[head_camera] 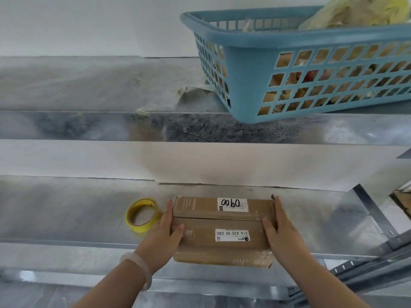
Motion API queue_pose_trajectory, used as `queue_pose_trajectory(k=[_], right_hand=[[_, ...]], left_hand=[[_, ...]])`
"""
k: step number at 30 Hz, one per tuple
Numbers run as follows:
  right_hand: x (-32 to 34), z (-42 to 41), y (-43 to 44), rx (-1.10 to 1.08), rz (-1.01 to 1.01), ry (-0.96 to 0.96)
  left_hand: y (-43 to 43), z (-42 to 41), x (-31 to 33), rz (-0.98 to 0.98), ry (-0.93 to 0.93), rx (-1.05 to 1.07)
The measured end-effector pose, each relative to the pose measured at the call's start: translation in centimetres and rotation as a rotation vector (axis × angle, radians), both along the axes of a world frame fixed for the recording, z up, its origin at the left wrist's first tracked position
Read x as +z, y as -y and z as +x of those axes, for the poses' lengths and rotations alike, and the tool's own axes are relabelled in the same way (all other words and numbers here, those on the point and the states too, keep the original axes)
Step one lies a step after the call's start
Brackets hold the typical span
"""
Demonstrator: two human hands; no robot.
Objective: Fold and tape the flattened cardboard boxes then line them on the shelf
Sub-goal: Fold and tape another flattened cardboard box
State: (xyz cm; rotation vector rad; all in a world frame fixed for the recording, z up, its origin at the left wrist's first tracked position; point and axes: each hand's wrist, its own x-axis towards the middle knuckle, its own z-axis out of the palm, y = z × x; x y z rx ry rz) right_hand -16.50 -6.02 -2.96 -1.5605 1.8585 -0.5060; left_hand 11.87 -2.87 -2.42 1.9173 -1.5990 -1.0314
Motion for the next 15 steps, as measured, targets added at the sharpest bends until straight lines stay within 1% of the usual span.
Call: queue_pose_trajectory(k=[2,3,4,5,7,9,13,15], right_hand=[[0.2,0.5,0.3,0.066,-0.031,-0.175],[0.3,0.7,0.6,0.104,-0.073,-0.246],[0.4,0.7,0.7,0.150,-0.104,-0.300],[0.4,0.7,0.9,0.210,-0.117,-0.336],[0.4,0.5,1.1,0.319,-0.092,-0.385],[0.4,0.3,1.3,0.356,-0.067,-0.416],[0.3,0.6,1.2,0.279,-0.035,-0.377],[0.3,0.7,1.1,0.260,-0.034,-0.369]], left_hand=[[0.5,-0.5,-0.6,-0.204,0.272,-0.098],[1.0,-0.7,-1.2,-0.299,0.367,-0.151],[1.4,-0.8,-1.7,-0.352,0.409,-0.188],[1.8,-0.9,-2.0,-0.364,0.434,-0.209],[2.3,-1.0,-2.4,-0.324,0.511,-0.228],[2.4,-0.9,-2.5,-0.330,0.503,-0.211],[2.3,-1.2,-2.2,-0.274,0.360,-0.104],[2.4,-1.4,-2.2,-0.278,0.419,-0.090]])
